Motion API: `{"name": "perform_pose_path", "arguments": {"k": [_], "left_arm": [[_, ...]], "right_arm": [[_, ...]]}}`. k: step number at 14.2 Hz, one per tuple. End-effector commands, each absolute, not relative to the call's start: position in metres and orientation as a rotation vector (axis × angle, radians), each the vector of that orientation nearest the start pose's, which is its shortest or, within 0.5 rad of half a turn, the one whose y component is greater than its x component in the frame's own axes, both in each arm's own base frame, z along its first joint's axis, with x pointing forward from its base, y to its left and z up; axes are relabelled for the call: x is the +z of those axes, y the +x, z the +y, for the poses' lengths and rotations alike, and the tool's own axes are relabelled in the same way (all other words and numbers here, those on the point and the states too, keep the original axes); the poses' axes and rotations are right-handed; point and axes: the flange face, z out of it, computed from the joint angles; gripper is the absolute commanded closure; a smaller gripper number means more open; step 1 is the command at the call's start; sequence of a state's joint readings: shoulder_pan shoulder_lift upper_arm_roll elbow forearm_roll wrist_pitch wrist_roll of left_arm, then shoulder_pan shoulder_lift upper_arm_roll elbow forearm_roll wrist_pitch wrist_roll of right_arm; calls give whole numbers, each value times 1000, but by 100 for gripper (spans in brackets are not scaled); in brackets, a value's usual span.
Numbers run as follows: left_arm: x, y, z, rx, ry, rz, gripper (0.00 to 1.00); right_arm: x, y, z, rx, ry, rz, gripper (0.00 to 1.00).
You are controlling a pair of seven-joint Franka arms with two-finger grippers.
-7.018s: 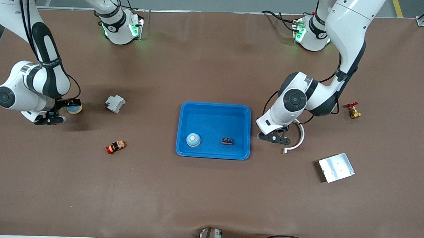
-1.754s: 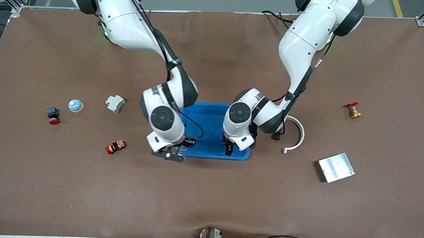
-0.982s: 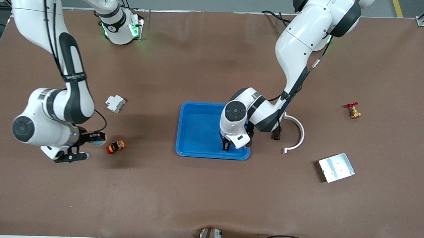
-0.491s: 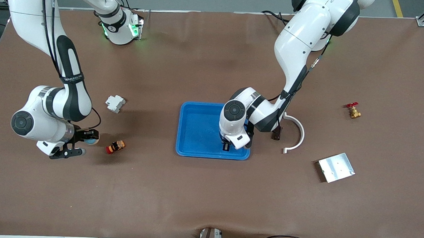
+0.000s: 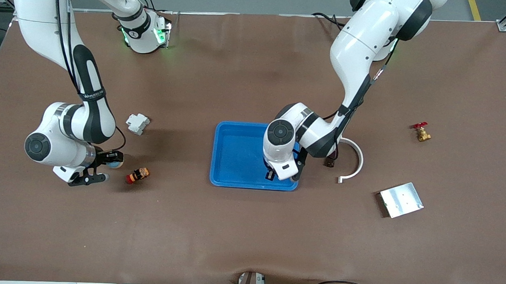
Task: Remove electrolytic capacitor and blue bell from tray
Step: 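Carry the dome with the right gripper while the left gripper lifts the capacitor, then release the dome beside the first dome and withdraw the right gripper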
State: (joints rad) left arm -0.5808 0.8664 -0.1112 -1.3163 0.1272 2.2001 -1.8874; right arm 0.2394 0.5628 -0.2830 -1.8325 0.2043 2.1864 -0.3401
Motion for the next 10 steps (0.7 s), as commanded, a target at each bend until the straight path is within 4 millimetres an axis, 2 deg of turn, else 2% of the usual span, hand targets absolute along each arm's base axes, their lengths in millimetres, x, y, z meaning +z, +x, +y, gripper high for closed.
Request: {"name": "perform_pose_path", "arguments": {"k": [1, 2, 3, 4, 6, 8, 10], "left_arm": [[260, 587, -447, -38, -2736, -1502, 100], [265, 585, -443, -23, -2761, -1395, 100], [270, 580, -439, 4, -2780, -1274, 100], [275, 573, -434, 19, -2816, -1153, 100], [288, 564, -408, 39, -2877, -951, 100], [303, 551, -377, 33, -2961, -743, 100], [311, 539, -338, -6, -3033, -551, 100]], "right_arm": [[210, 621, -7, 298, -3082, -309, 72], [204, 620, -6, 314, -3081, -311, 58], [203, 619, -5, 328, -3078, -312, 53], [203, 619, -5, 331, -3077, -310, 39], [203, 619, -6, 327, -3076, -303, 0], [205, 619, -5, 325, -3050, -260, 0], [220, 625, -7, 347, -3038, -237, 0]]}}
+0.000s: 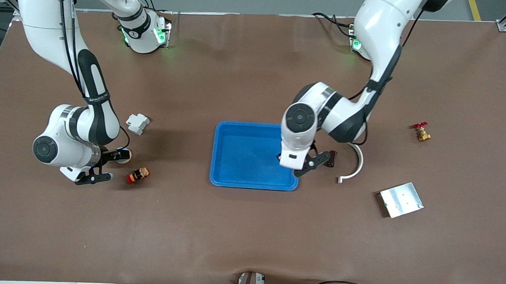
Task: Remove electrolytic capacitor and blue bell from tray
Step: 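Release the dome beside the first dome and withdraw the right gripper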
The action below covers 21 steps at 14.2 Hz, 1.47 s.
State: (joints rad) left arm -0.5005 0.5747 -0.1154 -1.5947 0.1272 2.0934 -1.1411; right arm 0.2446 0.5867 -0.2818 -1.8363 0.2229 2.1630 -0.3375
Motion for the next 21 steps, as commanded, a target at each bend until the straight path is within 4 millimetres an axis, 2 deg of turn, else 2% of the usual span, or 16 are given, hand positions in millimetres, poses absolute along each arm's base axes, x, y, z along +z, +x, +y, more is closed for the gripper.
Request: {"name": "perform_pose_path", "arguments": {"k": [1, 2, 3, 4, 7, 9, 11, 13, 14, 17, 18, 20, 21], "left_arm": [[312, 534, -324, -17, -3055, -461, 100], [313, 534, -310, -19, -3063, -413, 100], [315, 534, -300, -16, -3067, -362, 100], [315, 535, -290, -8, -3070, -295, 100], [313, 538, -241, -10, -3086, -109, 100], [308, 536, -202, -29, -3097, 11, 100], [300, 542, -164, -9, -3090, 166, 100], [297, 550, -123, 0, -3084, 279, 100], [295, 553, -105, 6, -3081, 325, 100], [292, 557, -63, 17, -3097, 404, 100], [287, 555, -56, -1, -3106, 415, 100], [274, 550, -56, -59, -3115, 412, 100], [269, 547, -57, -89, -3119, 408, 100]], "right_arm": [[231, 631, -10, 343, -3036, -232, 0], [245, 636, -17, 339, -3036, -216, 0], [268, 644, -22, 326, -3035, -211, 0], [291, 649, -21, 331, -3024, -205, 0], [372, 659, -11, 333, -3016, 6, 0], [419, 652, 2, 325, -3000, 104, 0], [468, 635, 16, 308, -2970, 158, 0], [516, 614, 31, 272, -3023, 126, 0], [539, 602, 32, 251, -3058, 104, 0], [586, 572, 5, 215, -3097, 143, 0], [600, 564, -2, 184, -3113, 154, 0], [616, 557, -1, 138, -3142, 147, 0], [619, 558, -7, 125, -3150, 148, 0]]}}
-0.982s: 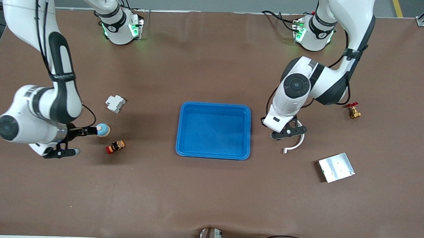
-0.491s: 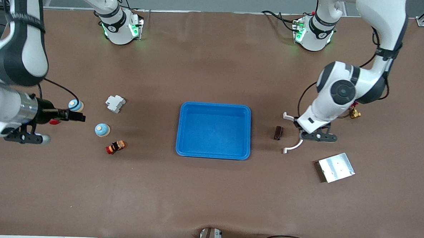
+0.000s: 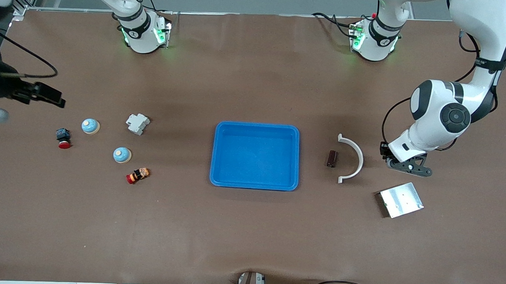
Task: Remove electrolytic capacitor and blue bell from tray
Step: 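Release the dome beside the first dome and withdraw the right gripper, then lower the capacitor beside the white arc and open the left gripper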
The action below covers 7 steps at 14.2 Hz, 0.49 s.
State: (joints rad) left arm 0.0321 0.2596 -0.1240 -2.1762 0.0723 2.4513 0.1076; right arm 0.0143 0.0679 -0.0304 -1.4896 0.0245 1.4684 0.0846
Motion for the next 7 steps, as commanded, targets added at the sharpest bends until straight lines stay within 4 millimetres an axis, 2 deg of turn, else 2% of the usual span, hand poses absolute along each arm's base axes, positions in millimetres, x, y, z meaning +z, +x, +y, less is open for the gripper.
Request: {"name": "perform_pose_path", "arguments": {"k": [1, 4, 7], "left_arm": [[263, 545, -57, -103, -3121, 406, 100], [246, 539, -60, -152, -3125, 402, 100], [228, 534, -62, -185, -3130, 400, 100]], "right_arm": [[619, 559, -8, 113, -3150, 148, 0], [618, 567, -6, 38, -3152, 143, 0], [620, 569, 12, 20, -3156, 109, 0]]}}
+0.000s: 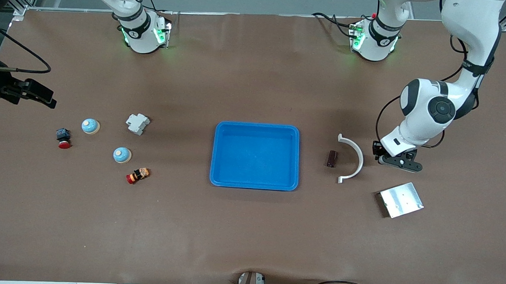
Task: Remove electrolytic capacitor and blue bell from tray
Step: 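Lower the capacitor beside the white arc and open the left gripper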
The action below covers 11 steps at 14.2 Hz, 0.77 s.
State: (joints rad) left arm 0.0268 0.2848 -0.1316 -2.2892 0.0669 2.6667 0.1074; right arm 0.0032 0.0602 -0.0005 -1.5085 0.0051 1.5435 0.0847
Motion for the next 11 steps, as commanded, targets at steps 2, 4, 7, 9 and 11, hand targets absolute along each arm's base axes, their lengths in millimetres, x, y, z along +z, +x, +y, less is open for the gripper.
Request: {"name": "perform_pose_path", "arguments": {"k": [2, 4, 7, 9, 11], "left_arm": [[218, 532, -63, -195, -3133, 402, 100], [200, 531, -63, -191, -3140, 400, 100], [179, 530, -65, -190, -3145, 411, 100], [173, 532, -65, -179, -3145, 420, 100], [167, 532, -65, -167, -3143, 433, 100]], "right_arm": [[621, 570, 10, 3, -3137, 123, 0], [621, 571, 10, -5, -3137, 120, 0], [622, 574, 6, -36, -3134, 125, 0], [622, 574, 0, -34, -3116, 134, 0], [621, 574, -5, -30, -3114, 146, 0]]}}
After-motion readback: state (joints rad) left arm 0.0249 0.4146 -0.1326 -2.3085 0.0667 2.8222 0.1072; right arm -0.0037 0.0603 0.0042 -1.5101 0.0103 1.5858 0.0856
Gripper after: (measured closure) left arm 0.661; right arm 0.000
